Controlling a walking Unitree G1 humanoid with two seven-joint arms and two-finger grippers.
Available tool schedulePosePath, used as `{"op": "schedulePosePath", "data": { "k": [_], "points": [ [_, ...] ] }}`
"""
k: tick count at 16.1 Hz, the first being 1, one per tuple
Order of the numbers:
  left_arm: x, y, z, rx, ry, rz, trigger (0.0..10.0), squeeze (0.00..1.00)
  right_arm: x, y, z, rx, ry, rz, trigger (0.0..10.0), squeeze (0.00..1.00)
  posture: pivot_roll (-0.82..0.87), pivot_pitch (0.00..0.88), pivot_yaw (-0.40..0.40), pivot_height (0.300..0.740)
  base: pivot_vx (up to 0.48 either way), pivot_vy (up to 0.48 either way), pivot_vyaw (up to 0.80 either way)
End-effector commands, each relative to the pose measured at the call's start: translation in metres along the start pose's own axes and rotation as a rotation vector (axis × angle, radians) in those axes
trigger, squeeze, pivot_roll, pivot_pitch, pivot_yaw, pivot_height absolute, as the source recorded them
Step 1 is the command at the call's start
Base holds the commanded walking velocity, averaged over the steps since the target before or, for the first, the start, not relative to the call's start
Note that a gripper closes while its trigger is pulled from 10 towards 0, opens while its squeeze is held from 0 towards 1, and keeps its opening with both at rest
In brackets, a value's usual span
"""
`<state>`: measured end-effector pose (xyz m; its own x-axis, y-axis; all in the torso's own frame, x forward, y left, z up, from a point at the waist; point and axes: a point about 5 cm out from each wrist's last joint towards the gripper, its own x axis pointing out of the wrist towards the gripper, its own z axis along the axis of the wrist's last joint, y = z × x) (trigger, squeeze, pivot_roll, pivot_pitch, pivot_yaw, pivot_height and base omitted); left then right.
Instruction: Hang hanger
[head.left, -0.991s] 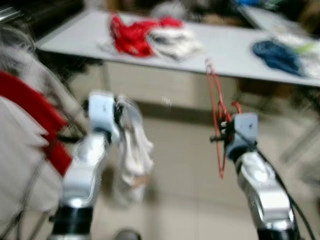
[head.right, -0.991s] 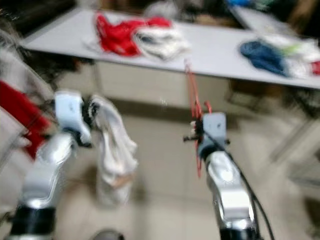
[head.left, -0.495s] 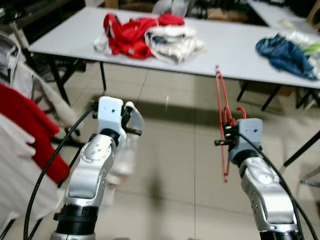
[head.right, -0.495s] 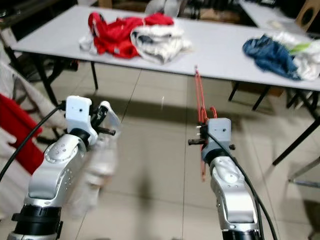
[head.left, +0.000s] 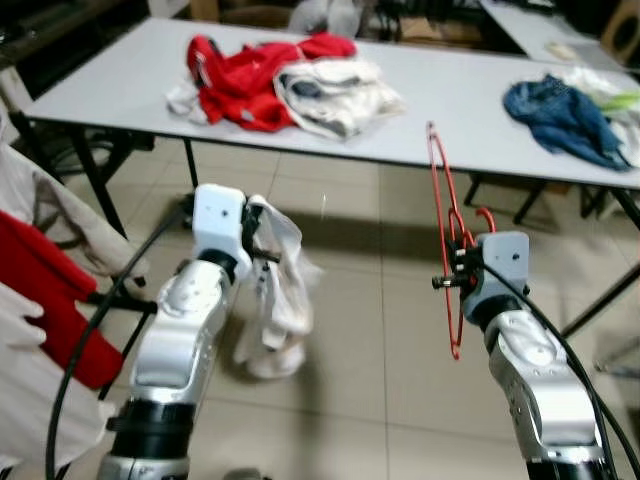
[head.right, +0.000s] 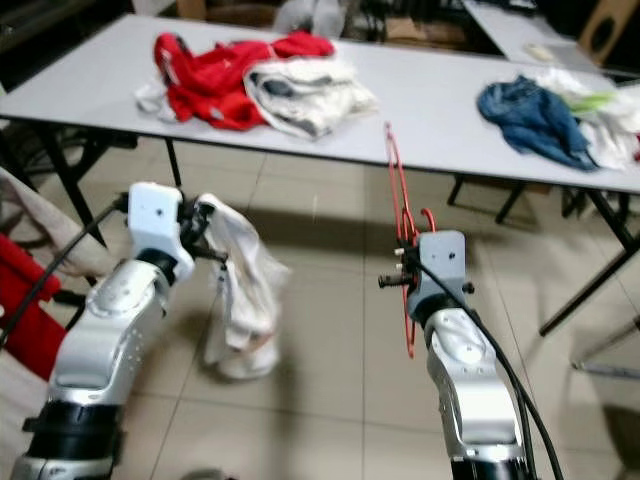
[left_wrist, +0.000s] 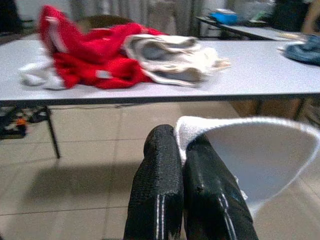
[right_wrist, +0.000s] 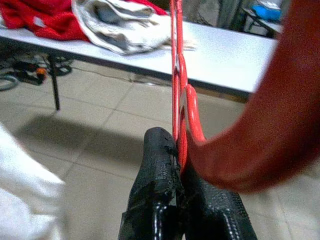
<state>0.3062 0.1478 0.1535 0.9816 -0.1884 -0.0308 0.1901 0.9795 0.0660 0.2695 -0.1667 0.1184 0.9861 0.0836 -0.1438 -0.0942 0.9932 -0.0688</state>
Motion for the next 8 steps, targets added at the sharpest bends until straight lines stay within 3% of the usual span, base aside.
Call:
{"op": "schedulePosePath", "data": {
  "k": [1,8],
  "points": [
    [0.0004,0.0040,0.0047,0.002,-0.019,0.014,10.0,0.00,-0.0002,0.0038,0.0020,-0.016,-0.004,0.024,10.0,0.00,0.03,0.018,-0.033,0.740,0.330,0.000,0.00],
    [-0.0019,0.0018,0.0018,-0.008,-0.009,0.003,10.0,0.00,-0.0011,0.0053,-0.0001,-0.027,0.006,0.023,10.0,0.00,0.03,0.021,-0.027,0.740,0.334,0.000,0.00]
  ]
}}
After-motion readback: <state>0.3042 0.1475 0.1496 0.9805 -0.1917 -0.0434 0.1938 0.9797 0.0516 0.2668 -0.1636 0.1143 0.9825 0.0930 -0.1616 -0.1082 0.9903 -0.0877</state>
